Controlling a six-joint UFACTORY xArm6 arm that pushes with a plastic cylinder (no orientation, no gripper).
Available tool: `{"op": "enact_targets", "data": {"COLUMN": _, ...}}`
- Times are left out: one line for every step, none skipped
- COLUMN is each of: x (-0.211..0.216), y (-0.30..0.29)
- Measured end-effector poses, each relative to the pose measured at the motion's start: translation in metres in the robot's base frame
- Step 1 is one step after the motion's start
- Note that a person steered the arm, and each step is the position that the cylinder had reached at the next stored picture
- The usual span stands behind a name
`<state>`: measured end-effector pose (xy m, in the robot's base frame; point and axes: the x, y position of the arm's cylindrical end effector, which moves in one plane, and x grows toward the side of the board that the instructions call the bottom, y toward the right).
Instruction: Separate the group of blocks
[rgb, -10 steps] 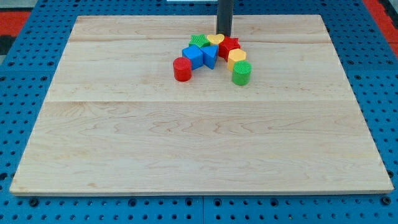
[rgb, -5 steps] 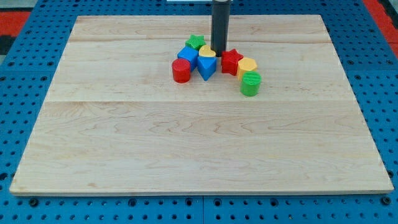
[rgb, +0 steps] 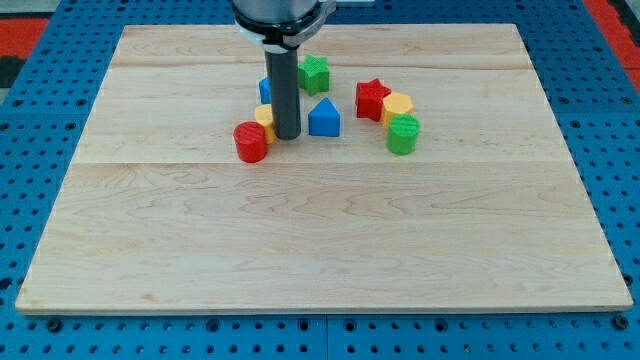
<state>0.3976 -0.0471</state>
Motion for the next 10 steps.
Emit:
{"op": "enact_targets", "data": {"x": -0.009, "y": -0.003}}
{"op": "enact_targets", "data": {"x": -0.038, "y": -0.004}}
{"op": "enact_targets", "data": {"x": -0.053, "y": -0.007}}
{"op": "enact_targets", "data": {"x": -0.068, "y": -0.016}}
{"op": "enact_targets", "data": {"x": -0.072, "y": -0.029}}
{"op": "enact_targets", "data": {"x": -0.062, "y": -0.030}}
{"op": "enact_targets", "data": {"x": -0.046, "y": -0.030}}
{"op": "enact_targets", "data": {"x": -0.029, "y": -0.030}}
{"op": "enact_targets", "data": {"x": -0.011, "y": -0.030}}
{"op": "enact_targets", "data": {"x": 0.009, "y": -0.030}}
